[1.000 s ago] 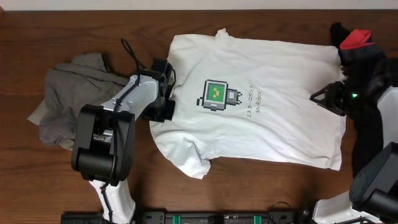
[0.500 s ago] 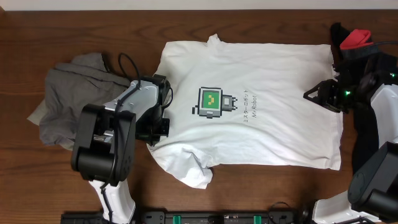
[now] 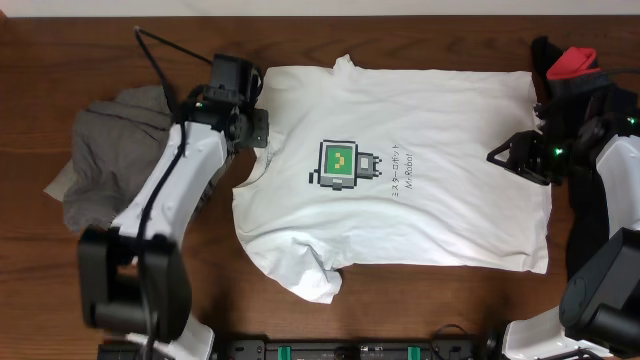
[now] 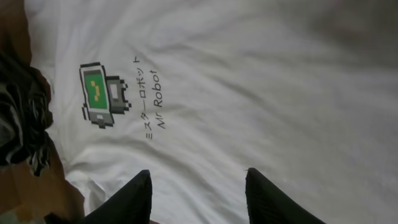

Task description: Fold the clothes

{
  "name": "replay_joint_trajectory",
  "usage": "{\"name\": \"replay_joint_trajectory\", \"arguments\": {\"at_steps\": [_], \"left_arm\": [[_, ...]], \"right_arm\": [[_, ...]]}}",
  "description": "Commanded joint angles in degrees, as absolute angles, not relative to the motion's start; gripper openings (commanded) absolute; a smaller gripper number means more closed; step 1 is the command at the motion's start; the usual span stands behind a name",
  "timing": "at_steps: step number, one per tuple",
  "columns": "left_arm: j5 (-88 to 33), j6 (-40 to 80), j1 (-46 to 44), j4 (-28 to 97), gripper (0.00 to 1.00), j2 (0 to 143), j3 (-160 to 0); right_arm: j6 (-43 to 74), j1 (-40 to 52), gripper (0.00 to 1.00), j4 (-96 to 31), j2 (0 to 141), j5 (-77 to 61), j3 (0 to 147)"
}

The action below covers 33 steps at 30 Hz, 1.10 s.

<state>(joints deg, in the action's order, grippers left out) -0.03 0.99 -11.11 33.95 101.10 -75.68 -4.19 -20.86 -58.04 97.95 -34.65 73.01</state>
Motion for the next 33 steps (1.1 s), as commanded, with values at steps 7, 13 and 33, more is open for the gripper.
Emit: {"name": "replay_joint_trajectory", "arguments": {"at_steps": [7,13,33], "left_arm": [[-4.54,-6.26,-10.57,27.73,0.06,112.81,-74.98],[-4.47,-7.99,-10.57,25.08,0.06,116.71,-74.98],[15.40,-10.61,-8.47,17.50,0.17,120.16,-81.93]], "right_arm": [[-2.31,-20.12,0.45,-58.72,96.73,-34.44,73.76],[-1.76,-20.12,0.44,-58.76,96.73,-34.24,73.76],[0.43,-20.12,0.40,-59.64,96.73,-30.72,73.76]]}}
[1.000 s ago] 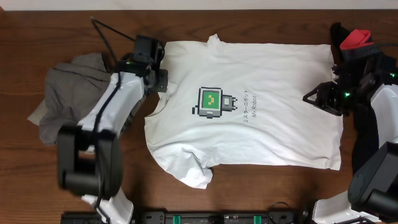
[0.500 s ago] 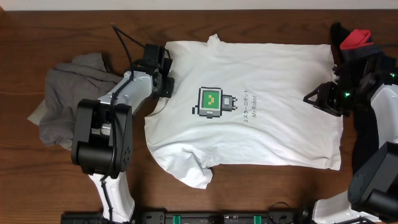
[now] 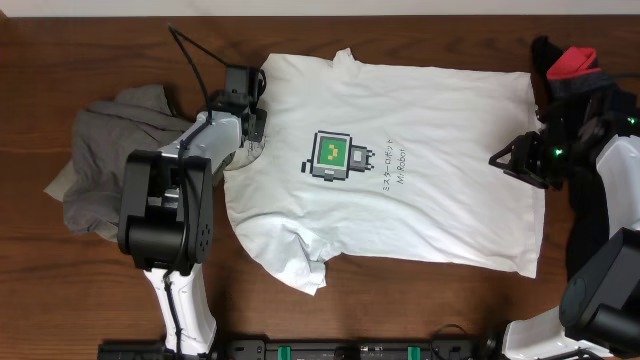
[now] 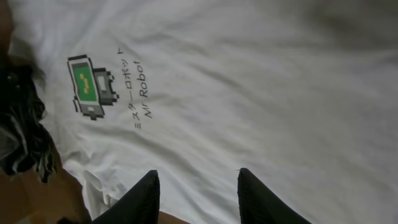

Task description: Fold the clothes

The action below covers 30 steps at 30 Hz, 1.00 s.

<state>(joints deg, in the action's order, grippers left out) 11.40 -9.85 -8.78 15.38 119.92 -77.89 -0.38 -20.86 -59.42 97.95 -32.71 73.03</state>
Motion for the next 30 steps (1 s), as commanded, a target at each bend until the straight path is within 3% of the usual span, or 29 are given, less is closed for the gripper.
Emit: {"name": "replay_joint_trajectory", "arguments": {"at_steps": [1,4,6,7,12,21,25,30], "left_arm": [[15.90,-10.28,-8.47,19.73,0.29,119.48,-83.31],[15.97,-10.22,-8.43,25.71,0.44,116.31,-86.54],[15.97,-9.10,-8.43,30.00,0.61,112.68,-88.58],[15.94,-8.29,-8.43,31.57,0.63,110.93,-89.08],[14.87,-4.36,-8.45,41.82,0.64,98.61,-89.43],[-2.94,4.34,-8.47,64.77,0.63,80.99,-89.32],[-12.12,8.58,-8.88,75.85,0.55,80.27,-86.65],[-17.76,14.04,-11.99,77.23,0.52,79.96,-74.85]], "right_arm": [[0.60,-20.12,0.41,-59.72,96.73,-29.39,73.76],[1.30,-20.18,0.45,-59.75,96.73,-26.96,73.76],[1.34,-20.29,0.48,-59.72,96.73,-26.98,73.76],[1.74,-20.29,0.49,-59.75,96.73,-26.96,73.76],[2.76,-20.56,0.51,-61.08,96.51,-27.00,73.76],[2.76,-20.60,0.52,-66.35,86.11,-26.96,73.76],[3.01,-20.60,0.61,-67.94,78.61,-26.74,73.76],[3.88,-20.60,0.73,-70.52,72.99,-24.62,73.76]]}}
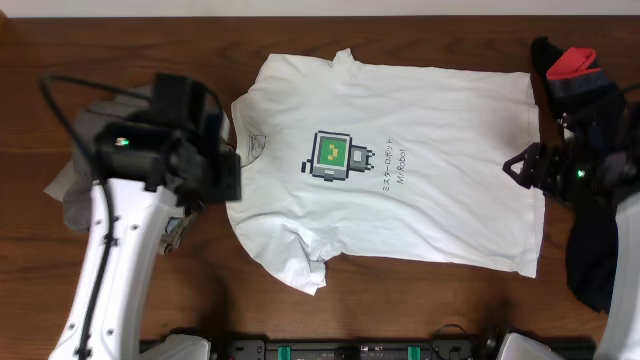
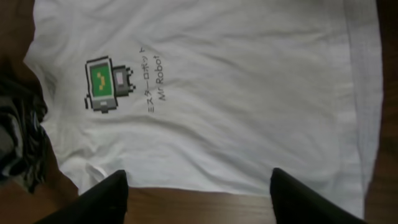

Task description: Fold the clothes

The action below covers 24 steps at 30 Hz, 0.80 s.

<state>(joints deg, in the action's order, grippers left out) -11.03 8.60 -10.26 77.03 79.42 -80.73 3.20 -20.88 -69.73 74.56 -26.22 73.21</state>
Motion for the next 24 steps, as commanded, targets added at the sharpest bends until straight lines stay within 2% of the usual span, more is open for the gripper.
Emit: {"name": "replay_joint_trajectory", "arguments": {"at_steps": [1,3,10,11,13,17,24], "left_arm": [[-18.50,15.25,-12.93,76.55,0.51,79.92,-71.72],[-21.17,17.63,-15.11,73.95,0.49,79.66,-65.30],[-28.21,31.81,-25.19,57.32,0.50,78.87,-46.48],[-29.04,34.00,-26.24,54.89,0.56,78.87,-44.47],[-30.94,38.37,-27.90,49.63,0.59,78.87,-40.25],[-31.09,42.72,-28.23,42.13,0.61,78.89,-35.16],[-25.58,42.98,-28.05,37.10,0.65,78.98,-33.91]], "right_arm": [[3.92,-20.60,0.75,-71.26,72.53,-23.99,73.76],[4.23,-20.60,0.76,-72.73,72.27,-22.92,73.76],[4.21,-20.60,0.76,-74.02,72.38,-22.26,73.71],[4.23,-20.60,0.76,-73.91,72.38,-22.24,73.71],[4.21,-20.60,0.76,-73.67,72.38,-22.24,73.71],[4.21,-20.60,0.75,-73.60,72.38,-21.87,73.71],[4.21,-20.60,0.75,-73.58,72.38,-21.19,73.71]]}}
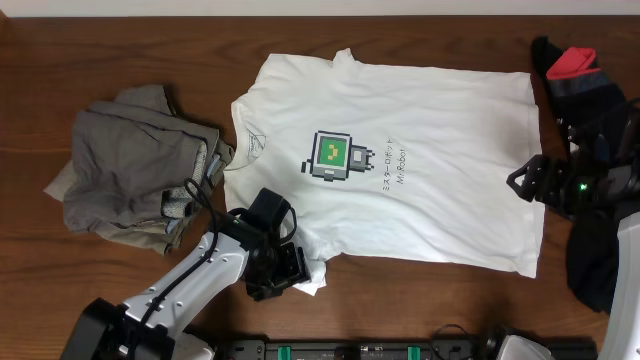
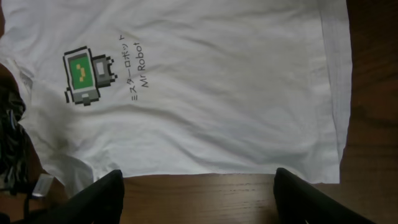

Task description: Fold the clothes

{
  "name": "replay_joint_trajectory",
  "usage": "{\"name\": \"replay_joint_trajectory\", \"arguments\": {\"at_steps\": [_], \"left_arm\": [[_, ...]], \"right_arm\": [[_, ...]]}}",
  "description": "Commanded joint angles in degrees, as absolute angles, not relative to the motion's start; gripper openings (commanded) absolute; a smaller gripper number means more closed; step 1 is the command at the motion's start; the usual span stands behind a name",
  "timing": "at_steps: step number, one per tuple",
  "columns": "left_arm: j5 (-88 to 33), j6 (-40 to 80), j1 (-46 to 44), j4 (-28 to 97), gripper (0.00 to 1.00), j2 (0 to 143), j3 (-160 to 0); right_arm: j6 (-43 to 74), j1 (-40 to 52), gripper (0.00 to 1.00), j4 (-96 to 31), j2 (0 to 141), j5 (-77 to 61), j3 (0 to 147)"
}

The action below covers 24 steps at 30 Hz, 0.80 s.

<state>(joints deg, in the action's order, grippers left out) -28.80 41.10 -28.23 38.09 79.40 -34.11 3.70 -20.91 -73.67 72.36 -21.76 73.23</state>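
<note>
A white T-shirt (image 1: 430, 210) with a pixel-robot print (image 1: 335, 157) lies flat, print up, collar to the left and hem to the right. My left gripper (image 1: 285, 278) is low at the shirt's near sleeve (image 1: 310, 268), its jaws hidden under the wrist. My right gripper (image 1: 518, 184) hovers by the hem's near right part. In the right wrist view the T-shirt (image 2: 205, 106) fills the upper frame, and the right gripper (image 2: 199, 196) stands wide open over bare wood just off the shirt's edge.
A crumpled grey garment pile (image 1: 130, 170) lies left of the shirt. Black and red clothes (image 1: 580, 75) are heaped at the far right edge, running down past my right arm. The wooden table (image 1: 420, 300) shows in front of the shirt.
My left arm has gone from standing high beside the collar to lying low at the near sleeve. My right gripper has shifted slightly toward the front; the wrist view now shows wood beneath its fingers.
First my left gripper was at the collar and my right over the hem with a narrower gap. Then the shirt lay shifted a little left. Then the left was off the collar and the right spread wide. Now the left is at the near sleeve.
</note>
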Motion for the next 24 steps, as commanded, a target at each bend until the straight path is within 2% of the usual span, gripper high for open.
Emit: {"name": "replay_joint_trajectory", "arguments": {"at_steps": [1,6,9,11,18,24], "left_arm": [[-24.14,42.98,-28.05,36.10,0.62,78.98,-33.91],[-23.07,42.94,-28.05,35.79,0.28,78.98,-33.91],[-23.11,42.94,-28.05,36.05,0.13,78.98,-33.91],[-23.11,42.48,-28.05,36.80,0.07,78.96,-33.91],[-23.46,40.36,-28.05,43.86,0.06,75.79,-36.69],[-19.75,40.21,-26.72,53.45,0.06,65.39,-40.91]], "right_arm": [[4.23,-20.60,0.75,-73.58,72.38,-21.19,73.71],[4.21,-20.60,0.75,-73.60,72.38,-21.15,73.71],[4.21,-20.60,0.75,-73.60,72.38,-21.15,73.71],[4.21,-20.60,0.74,-73.63,72.38,-21.17,73.71],[4.21,-20.60,0.74,-73.58,72.38,-20.99,73.71],[4.21,-20.60,0.74,-73.54,72.38,-20.97,73.71]]}}
